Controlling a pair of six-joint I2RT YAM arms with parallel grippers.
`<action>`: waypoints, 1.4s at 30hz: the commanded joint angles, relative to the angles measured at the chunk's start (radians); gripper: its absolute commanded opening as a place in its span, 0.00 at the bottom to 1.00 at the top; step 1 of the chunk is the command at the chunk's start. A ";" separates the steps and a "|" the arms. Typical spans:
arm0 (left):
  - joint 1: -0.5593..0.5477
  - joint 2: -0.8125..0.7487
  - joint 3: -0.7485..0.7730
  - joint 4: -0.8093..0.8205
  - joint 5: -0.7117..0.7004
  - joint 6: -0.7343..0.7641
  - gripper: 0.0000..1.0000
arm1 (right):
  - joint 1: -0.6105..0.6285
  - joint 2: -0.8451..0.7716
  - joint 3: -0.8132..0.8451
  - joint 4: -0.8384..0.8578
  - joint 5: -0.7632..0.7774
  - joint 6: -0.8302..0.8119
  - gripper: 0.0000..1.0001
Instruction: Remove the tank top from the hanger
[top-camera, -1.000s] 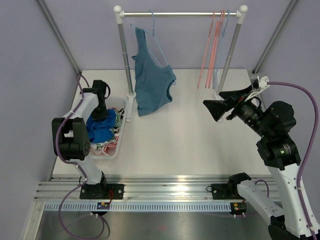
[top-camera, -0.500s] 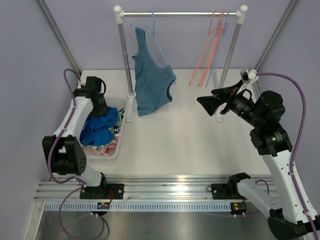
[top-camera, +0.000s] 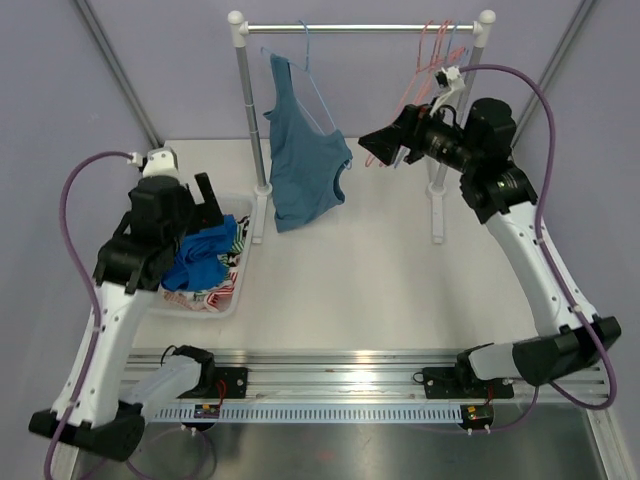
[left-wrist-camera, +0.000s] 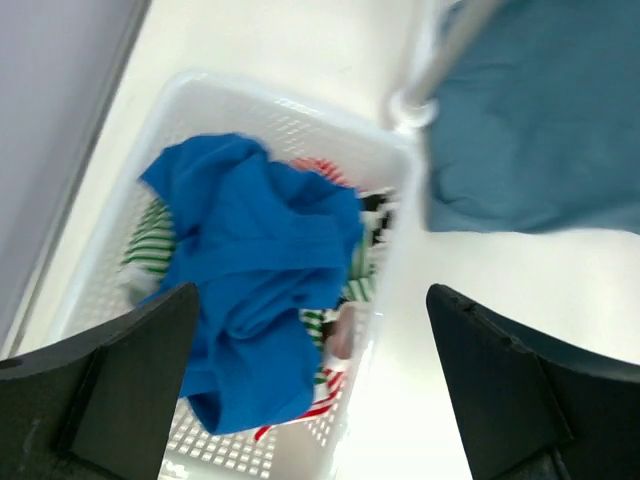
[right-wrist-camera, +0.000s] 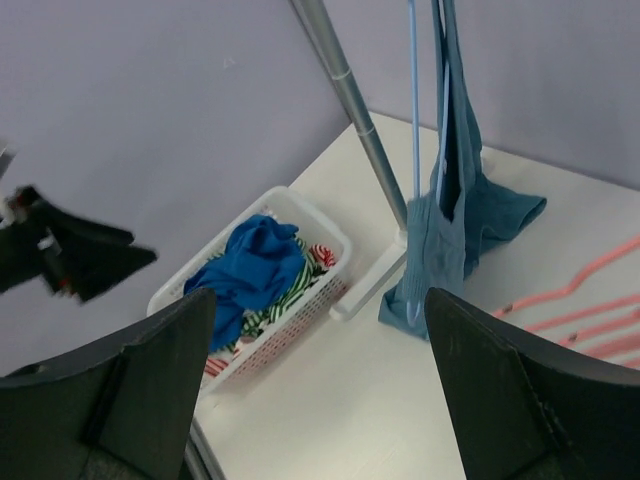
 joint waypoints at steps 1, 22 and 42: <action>-0.088 -0.212 -0.143 0.188 0.086 0.041 0.99 | 0.057 0.111 0.197 -0.066 0.123 -0.101 0.92; -0.097 -0.406 -0.441 0.365 0.250 0.088 0.99 | 0.227 0.741 0.904 -0.318 0.450 -0.402 0.46; -0.096 -0.399 -0.432 0.348 0.252 0.097 0.99 | 0.270 0.774 0.981 -0.295 0.532 -0.337 0.00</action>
